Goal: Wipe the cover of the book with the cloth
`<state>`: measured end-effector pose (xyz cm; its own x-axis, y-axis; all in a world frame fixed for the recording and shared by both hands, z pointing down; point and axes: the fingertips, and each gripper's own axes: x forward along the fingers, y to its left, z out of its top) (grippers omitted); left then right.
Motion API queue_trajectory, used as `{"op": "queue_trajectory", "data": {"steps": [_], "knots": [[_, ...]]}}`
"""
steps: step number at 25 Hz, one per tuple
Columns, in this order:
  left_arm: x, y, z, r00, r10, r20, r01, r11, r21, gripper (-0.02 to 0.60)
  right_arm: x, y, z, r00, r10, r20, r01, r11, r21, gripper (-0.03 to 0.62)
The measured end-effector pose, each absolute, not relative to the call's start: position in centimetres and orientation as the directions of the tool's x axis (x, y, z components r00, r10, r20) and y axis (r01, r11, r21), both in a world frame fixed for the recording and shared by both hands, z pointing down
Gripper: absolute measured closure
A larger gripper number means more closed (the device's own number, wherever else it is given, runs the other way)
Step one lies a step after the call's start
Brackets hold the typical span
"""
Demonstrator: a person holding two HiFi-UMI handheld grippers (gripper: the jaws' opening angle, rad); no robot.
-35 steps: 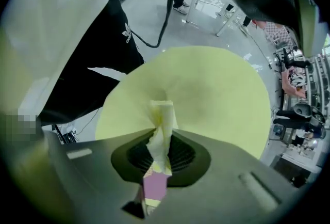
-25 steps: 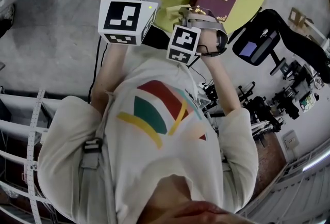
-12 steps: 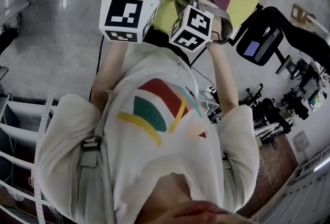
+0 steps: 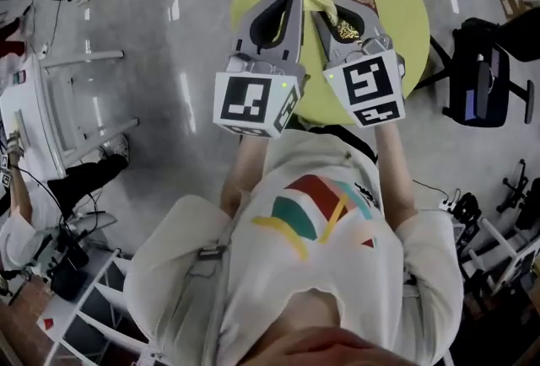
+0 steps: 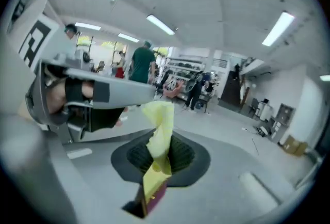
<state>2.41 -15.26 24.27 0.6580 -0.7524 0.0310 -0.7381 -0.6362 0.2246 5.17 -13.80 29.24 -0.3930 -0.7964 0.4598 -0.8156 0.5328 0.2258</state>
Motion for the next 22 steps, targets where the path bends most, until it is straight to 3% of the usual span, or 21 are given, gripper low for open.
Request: {"op": "queue_trajectory", "data": {"steps": [3, 9, 14, 22], "knots": [[4.2, -14.2, 21.3, 0.696, -0.718, -0.003, -0.706, -0.685, 0.180, 0.565, 9.0, -12.1, 24.6, -0.345, -0.899, 0.271, -0.910, 0.391, 0.136, 0.563], [8.4, -11.8, 16.8, 0.746, -0.663, -0.060, -0.663, -0.748, 0.028, 0.565, 18.3, -5.8, 17.6, -0.081, -0.996, -0.031, -0.990, 0.077, 0.117, 0.563], [9.0, -9.8, 16.3, 0.766, -0.638, -0.076, -0.643, -0.761, -0.085, 0.565, 18.8, -1.2, 18.3, -0.041, -0.999, -0.029, -0.958, 0.031, 0.285, 0.563], [13.4, -6.0, 17.5, 0.843, -0.532, -0.080, -0.529, -0.847, 0.051, 0.565, 20.3, 0.9, 20.0, 0.016, -0.999, -0.045, -0.973, -0.026, 0.228, 0.564]]}}
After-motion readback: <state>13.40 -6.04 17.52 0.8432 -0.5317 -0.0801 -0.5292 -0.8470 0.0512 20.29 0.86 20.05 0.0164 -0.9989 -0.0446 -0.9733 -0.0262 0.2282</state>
